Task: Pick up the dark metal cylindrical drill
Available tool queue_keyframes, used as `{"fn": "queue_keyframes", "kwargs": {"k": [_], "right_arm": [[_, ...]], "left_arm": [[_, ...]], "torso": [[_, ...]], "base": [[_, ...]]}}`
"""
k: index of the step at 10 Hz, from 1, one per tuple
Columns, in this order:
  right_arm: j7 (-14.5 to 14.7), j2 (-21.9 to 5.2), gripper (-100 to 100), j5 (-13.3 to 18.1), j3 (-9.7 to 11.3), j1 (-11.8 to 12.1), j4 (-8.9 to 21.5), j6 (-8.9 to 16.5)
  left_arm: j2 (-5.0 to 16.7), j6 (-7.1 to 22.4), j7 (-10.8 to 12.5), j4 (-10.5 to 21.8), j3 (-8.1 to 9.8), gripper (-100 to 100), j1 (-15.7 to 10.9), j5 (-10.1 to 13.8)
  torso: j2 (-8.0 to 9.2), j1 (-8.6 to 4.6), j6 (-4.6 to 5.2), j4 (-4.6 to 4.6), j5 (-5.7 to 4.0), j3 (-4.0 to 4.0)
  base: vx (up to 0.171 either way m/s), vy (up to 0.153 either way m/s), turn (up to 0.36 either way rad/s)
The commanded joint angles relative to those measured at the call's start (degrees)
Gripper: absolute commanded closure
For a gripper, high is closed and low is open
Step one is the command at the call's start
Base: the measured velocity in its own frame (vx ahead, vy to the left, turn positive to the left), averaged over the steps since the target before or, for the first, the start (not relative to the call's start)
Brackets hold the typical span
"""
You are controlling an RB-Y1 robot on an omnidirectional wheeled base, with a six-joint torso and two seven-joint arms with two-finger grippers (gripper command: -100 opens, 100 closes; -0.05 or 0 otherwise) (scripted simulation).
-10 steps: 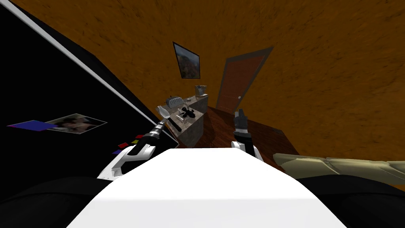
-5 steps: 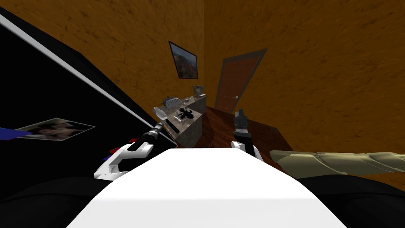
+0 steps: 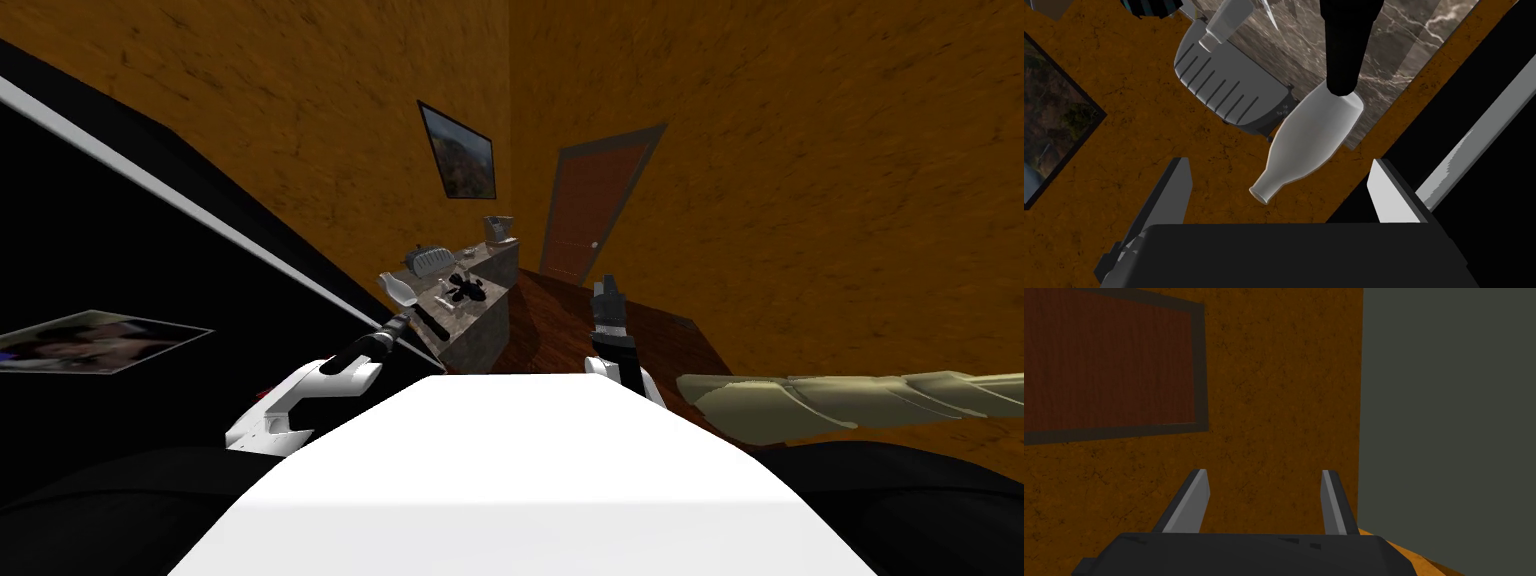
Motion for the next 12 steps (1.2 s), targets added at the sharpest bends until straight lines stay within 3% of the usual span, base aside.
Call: {"fn": "queue_keyframes", "kwargs": {"k": [1,2,4,7,8,11,12], "right_arm": [[0.00,0.00,0,0.00,0.00,0.00,0.00,0.00],[0.00,0.00,0,0.00,0.00,0.00,0.00,0.00],[0.00,0.00,0,0.00,0.00,0.01,0.00,0.00],[0.00,0.00,0,0.00,0.00,0.00,0.00,0.00],[0.00,0.00,0,0.00,0.00,0.00,0.00,0.00],[0.00,0.00,0,0.00,0.00,0.01,0.00,0.00],[0.00,0.00,0,0.00,0.00,0.00,0.00,0.00]], "left_arm": [[1.03,2.86,-0.31,0.56,0.18,-100,-0.28,0.93],[2.76,4.67,-0.98,1.70,0.24,-100,-0.94,2.66],[2.76,6.74,-0.98,1.70,0.24,-100,-0.94,2.66],[5.96,12.18,-2.38,3.95,0.05,-100,-2.50,6.25],[5.96,13.72,-2.38,3.95,0.05,-100,-2.50,6.25],[8.83,18.72,-3.84,6.11,-0.56,-100,-4.34,9.95],[8.83,20.14,-3.84,6.11,-0.56,-100,-4.34,9.95]], "torso": [[0.00,0.00,0.00,0.00,0.00,0.00],[-0.01,0.00,-0.02,0.00,0.00,-0.01],[-0.02,0.01,-0.03,-0.01,0.01,-0.01],[0.00,0.00,-0.03,0.00,0.00,0.00],[-0.03,0.01,-0.01,-0.01,0.00,-0.02],[-0.02,0.03,-0.04,-0.01,0.01,-0.02],[-0.02,0.04,-0.02,-0.01,0.01,-0.01]], "base": [[0.020,-0.003,-0.064],[0.024,-0.006,-0.112],[0.017,-0.001,-0.013],[0.021,-0.002,-0.083],[0.021,0.005,-0.046],[0.022,0.007,-0.075],[0.017,0.011,-0.055]]}}
